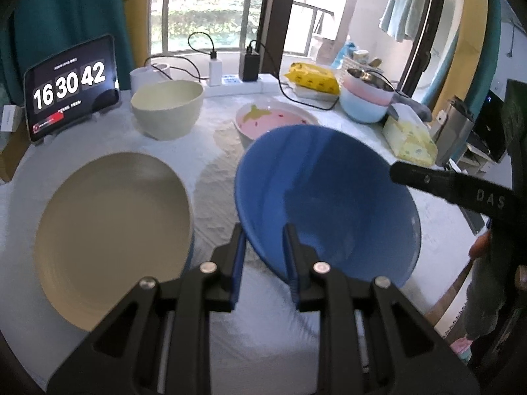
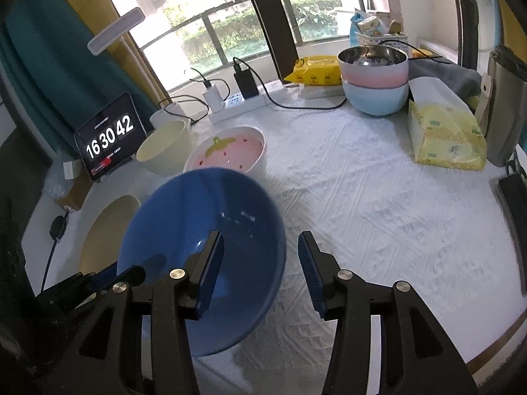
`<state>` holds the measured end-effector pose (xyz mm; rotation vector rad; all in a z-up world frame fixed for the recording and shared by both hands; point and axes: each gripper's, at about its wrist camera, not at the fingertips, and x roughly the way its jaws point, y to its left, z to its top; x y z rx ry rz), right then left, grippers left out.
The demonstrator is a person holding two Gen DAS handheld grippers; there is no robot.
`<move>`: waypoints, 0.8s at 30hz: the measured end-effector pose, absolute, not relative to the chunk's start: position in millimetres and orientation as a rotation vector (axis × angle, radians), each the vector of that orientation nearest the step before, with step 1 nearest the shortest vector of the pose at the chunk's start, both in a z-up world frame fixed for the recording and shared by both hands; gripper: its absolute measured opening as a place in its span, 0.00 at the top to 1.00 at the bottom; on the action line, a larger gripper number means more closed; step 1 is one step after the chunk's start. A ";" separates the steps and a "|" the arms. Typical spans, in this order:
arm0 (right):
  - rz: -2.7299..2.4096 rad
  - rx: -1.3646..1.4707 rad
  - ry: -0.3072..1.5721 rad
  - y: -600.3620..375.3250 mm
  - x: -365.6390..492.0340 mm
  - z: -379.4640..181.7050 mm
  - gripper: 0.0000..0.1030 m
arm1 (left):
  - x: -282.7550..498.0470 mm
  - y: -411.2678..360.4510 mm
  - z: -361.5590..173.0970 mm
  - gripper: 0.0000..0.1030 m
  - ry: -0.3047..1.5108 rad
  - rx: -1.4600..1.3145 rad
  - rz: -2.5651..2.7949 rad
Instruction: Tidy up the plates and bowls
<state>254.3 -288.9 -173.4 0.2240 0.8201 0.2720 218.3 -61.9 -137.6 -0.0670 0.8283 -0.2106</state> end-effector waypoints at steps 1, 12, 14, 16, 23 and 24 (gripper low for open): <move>0.270 0.223 0.812 -291.1 255.9 -171.2 0.52 | 218.8 -61.7 -135.9 0.77 0.823 -0.066 -0.206; 0.273 0.220 0.794 -304.0 275.3 -165.0 0.52 | 239.7 -52.9 -116.4 0.76 0.777 -0.074 -0.165; 0.274 0.220 0.793 -303.8 277.8 -165.1 0.52 | 244.6 -54.2 -114.2 0.76 0.773 -0.067 -0.166; 0.277 0.218 0.794 -303.8 282.1 -165.1 0.52 | 250.8 -55.2 -111.5 0.76 0.768 -0.061 -0.165; 0.297 0.213 0.807 -306.8 302.2 -165.9 0.52 | 289.2 -47.2 -116.7 0.76 0.841 -0.123 -0.168; 0.303 0.211 0.806 -307.7 307.0 -165.3 0.52 | 294.0 -46.3 -117.7 0.76 0.851 -0.131 -0.165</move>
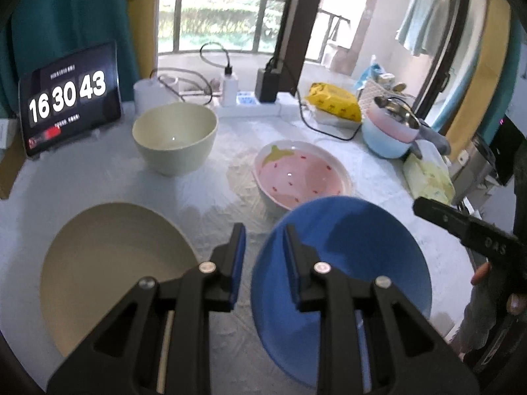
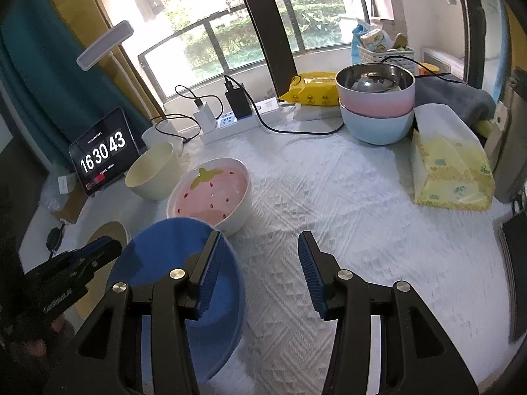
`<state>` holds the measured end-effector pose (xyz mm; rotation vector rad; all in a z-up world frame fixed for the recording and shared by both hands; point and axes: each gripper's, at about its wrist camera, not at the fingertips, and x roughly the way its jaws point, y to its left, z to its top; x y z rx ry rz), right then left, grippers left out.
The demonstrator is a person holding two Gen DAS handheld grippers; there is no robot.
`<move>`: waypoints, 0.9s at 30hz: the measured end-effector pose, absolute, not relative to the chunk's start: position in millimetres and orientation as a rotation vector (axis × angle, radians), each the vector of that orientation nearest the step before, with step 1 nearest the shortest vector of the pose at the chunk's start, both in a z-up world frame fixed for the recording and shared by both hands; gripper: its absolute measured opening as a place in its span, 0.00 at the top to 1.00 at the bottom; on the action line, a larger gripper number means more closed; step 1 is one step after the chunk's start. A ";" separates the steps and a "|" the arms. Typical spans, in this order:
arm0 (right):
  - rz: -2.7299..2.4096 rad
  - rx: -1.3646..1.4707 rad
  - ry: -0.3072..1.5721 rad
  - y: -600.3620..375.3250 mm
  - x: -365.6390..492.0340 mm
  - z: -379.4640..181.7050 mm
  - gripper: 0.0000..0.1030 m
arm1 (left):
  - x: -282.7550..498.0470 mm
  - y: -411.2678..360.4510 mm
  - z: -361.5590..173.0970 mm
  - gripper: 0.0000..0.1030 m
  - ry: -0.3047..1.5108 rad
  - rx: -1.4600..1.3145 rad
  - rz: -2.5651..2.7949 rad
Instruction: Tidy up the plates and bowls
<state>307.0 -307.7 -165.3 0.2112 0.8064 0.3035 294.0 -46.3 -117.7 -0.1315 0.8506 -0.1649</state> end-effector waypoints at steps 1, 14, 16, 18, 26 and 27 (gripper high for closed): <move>0.303 0.209 0.804 -308.6 310.7 -164.5 0.52 | 300.4 -45.6 -118.7 0.76 0.858 -0.138 -0.162; 0.360 0.235 0.869 -311.5 366.2 -184.3 0.52 | 358.3 -55.6 -141.0 0.75 0.956 -0.117 -0.162; 0.372 0.226 0.887 -308.6 375.8 -187.2 0.52 | 364.8 -57.5 -143.2 0.75 0.962 -0.114 -0.166; 0.386 0.214 0.895 -305.9 383.5 -188.3 0.52 | 369.9 -60.3 -143.9 0.75 0.963 -0.104 -0.175; 0.443 0.188 0.953 -290.1 415.4 -198.2 0.52 | 399.9 -65.2 -154.8 0.75 1.029 -0.022 -0.223; 0.449 0.187 0.963 -287.6 419.9 -200.9 0.52 | 404.1 -64.4 -157.4 0.75 1.041 -0.010 -0.213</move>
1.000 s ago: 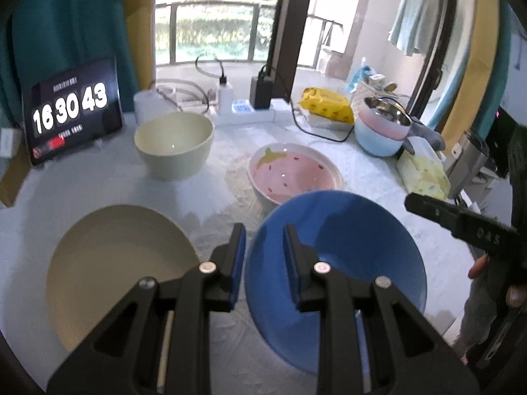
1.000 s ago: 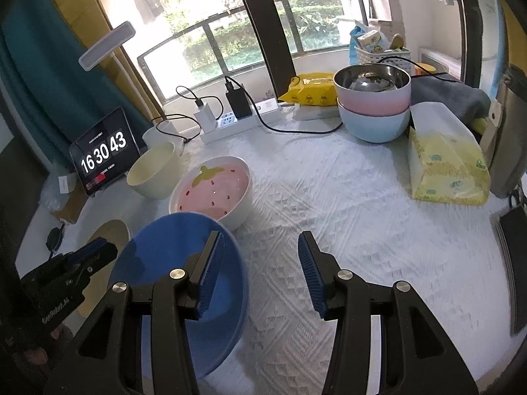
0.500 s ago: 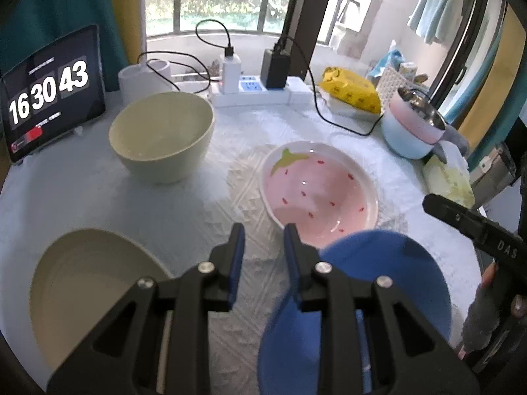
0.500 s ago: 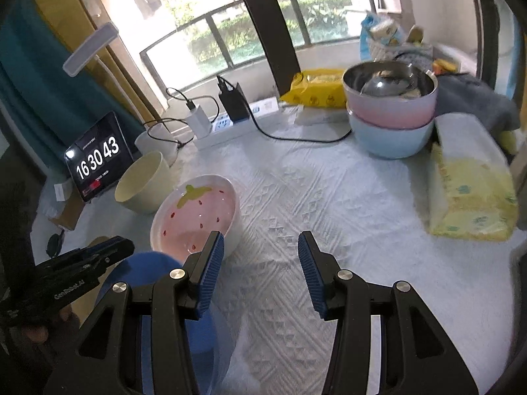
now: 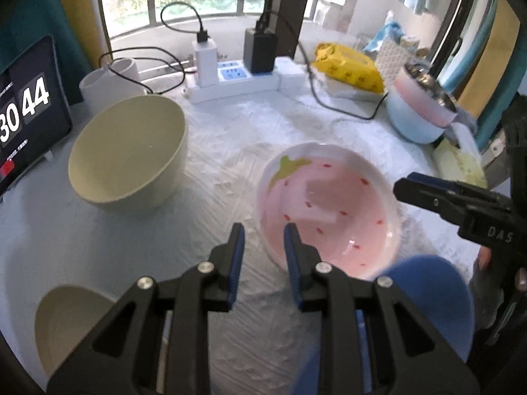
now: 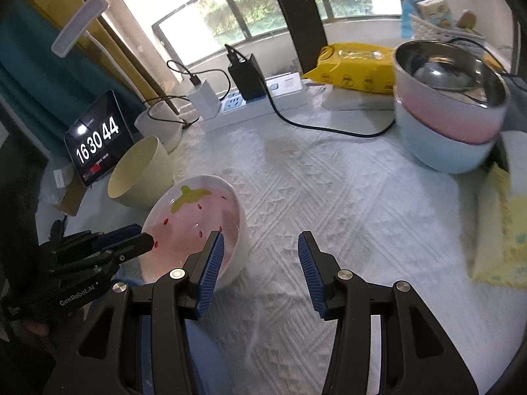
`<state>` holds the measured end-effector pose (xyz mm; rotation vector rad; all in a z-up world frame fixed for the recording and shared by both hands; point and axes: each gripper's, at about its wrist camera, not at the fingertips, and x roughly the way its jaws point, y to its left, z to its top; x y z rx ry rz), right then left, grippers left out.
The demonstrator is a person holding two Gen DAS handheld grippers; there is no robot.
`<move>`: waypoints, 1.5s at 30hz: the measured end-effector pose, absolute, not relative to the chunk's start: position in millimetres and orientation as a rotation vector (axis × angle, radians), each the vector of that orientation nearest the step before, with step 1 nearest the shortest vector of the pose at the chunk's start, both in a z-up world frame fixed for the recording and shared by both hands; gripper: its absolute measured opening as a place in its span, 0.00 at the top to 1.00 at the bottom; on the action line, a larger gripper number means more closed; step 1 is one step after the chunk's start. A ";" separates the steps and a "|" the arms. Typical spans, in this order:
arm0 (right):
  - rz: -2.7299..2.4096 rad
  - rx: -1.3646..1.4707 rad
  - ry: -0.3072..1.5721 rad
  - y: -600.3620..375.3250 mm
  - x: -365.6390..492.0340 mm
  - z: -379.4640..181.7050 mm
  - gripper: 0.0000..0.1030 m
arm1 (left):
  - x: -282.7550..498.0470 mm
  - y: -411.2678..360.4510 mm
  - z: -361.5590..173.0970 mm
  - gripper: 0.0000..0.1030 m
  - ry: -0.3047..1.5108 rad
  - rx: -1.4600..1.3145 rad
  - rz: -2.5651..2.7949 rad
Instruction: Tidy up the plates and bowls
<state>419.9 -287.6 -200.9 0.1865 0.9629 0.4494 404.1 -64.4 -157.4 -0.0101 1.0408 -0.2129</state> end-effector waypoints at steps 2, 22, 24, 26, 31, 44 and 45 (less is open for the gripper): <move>0.458 0.193 0.996 -284.3 428.3 -208.7 0.52 | 411.5 -63.7 -161.3 0.75 1.054 0.005 -0.214; 0.570 0.174 1.079 -253.3 439.0 -239.9 0.72 | 433.5 -78.4 -179.3 0.75 1.111 0.060 -0.319; 0.581 0.169 1.069 -252.1 438.3 -239.8 0.76 | 432.0 -79.6 -178.4 0.75 1.101 0.070 -0.326; 0.575 0.145 1.057 -249.3 436.8 -239.3 0.78 | 429.4 -81.9 -177.2 0.76 1.095 0.078 -0.338; 0.553 0.091 1.031 -245.1 434.5 -238.8 0.82 | 422.1 -89.4 -172.7 0.77 1.063 0.119 -0.338; 0.511 0.062 0.906 -254.3 428.8 -212.2 0.93 | 405.2 -99.4 -146.4 0.78 0.929 0.173 -0.318; 0.511 0.065 0.891 -256.2 428.7 -208.2 0.93 | 404.6 -100.0 -143.8 0.78 0.918 0.174 -0.318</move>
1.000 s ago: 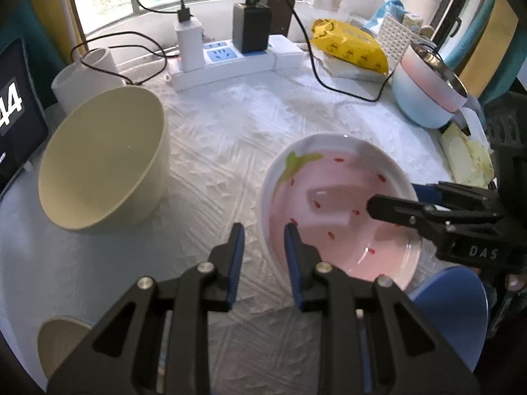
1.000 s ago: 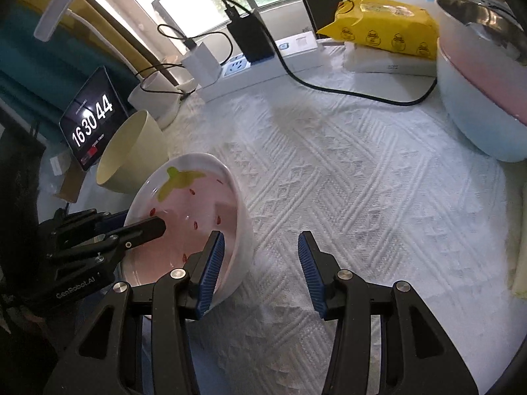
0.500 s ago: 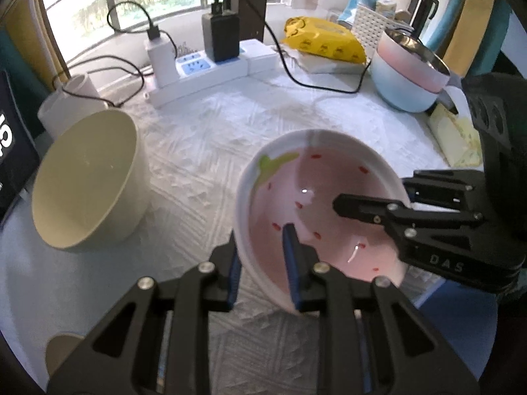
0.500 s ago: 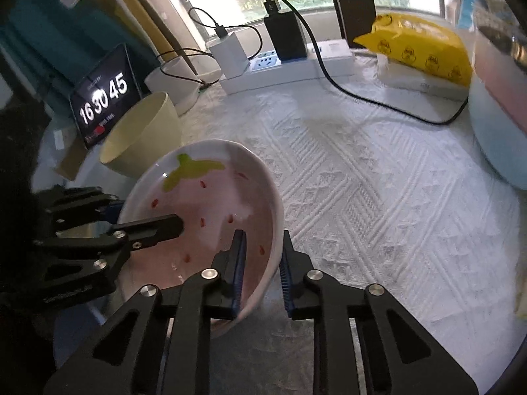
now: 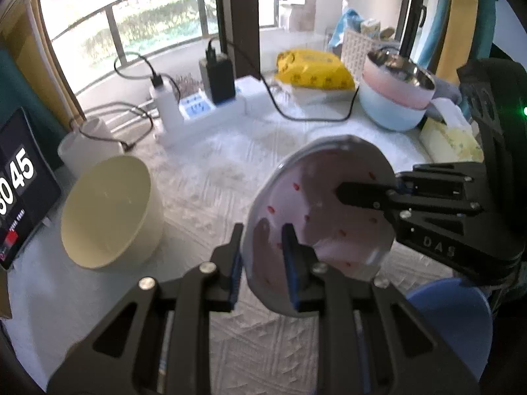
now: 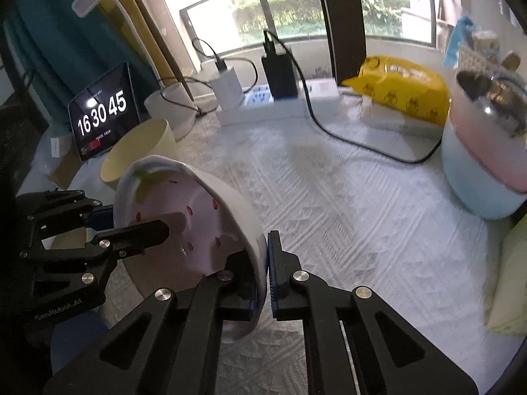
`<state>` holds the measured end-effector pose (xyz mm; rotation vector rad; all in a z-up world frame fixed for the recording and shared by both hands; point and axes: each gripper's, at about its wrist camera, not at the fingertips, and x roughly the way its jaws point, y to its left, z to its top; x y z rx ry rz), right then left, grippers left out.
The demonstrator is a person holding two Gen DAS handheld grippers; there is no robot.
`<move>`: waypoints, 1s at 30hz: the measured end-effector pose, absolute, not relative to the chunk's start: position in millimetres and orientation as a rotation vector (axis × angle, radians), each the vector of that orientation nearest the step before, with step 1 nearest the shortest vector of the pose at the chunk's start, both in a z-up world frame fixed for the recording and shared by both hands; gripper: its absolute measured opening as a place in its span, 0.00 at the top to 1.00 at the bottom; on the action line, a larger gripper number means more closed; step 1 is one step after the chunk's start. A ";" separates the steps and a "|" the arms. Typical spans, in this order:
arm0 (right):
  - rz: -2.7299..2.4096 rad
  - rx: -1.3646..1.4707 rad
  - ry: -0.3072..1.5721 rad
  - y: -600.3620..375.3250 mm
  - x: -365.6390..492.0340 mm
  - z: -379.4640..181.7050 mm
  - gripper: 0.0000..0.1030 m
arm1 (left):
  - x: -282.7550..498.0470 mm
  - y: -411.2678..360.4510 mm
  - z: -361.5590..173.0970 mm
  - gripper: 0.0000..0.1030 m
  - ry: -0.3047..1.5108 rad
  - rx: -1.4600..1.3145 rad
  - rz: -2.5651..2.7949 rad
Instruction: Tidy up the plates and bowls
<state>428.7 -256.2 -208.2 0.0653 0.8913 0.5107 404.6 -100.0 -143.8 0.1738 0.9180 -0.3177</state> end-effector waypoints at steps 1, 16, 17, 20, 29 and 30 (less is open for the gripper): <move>0.509 0.065 0.882 -258.2 428.2 -205.5 0.93 | 403.4 -101.2 -140.0 0.78 0.901 0.177 -0.314; 0.471 0.104 0.758 -270.4 410.6 -159.9 0.93 | 382.6 -104.7 -95.2 0.78 0.739 0.150 -0.279; 0.471 0.112 0.754 -271.2 408.9 -157.2 0.93 | 381.0 -104.4 -93.3 0.78 0.736 0.144 -0.277; 0.468 0.121 0.742 -270.5 403.2 -152.0 0.93 | 374.2 -103.0 -86.8 0.78 0.718 0.134 -0.269; 0.468 0.123 0.715 -266.9 383.9 -136.5 0.93 | 352.7 -97.9 -72.4 0.78 0.690 0.102 -0.255; 0.469 0.122 0.712 -266.3 380.6 -134.5 0.93 | 350.8 -97.3 -71.3 0.78 0.687 0.100 -0.253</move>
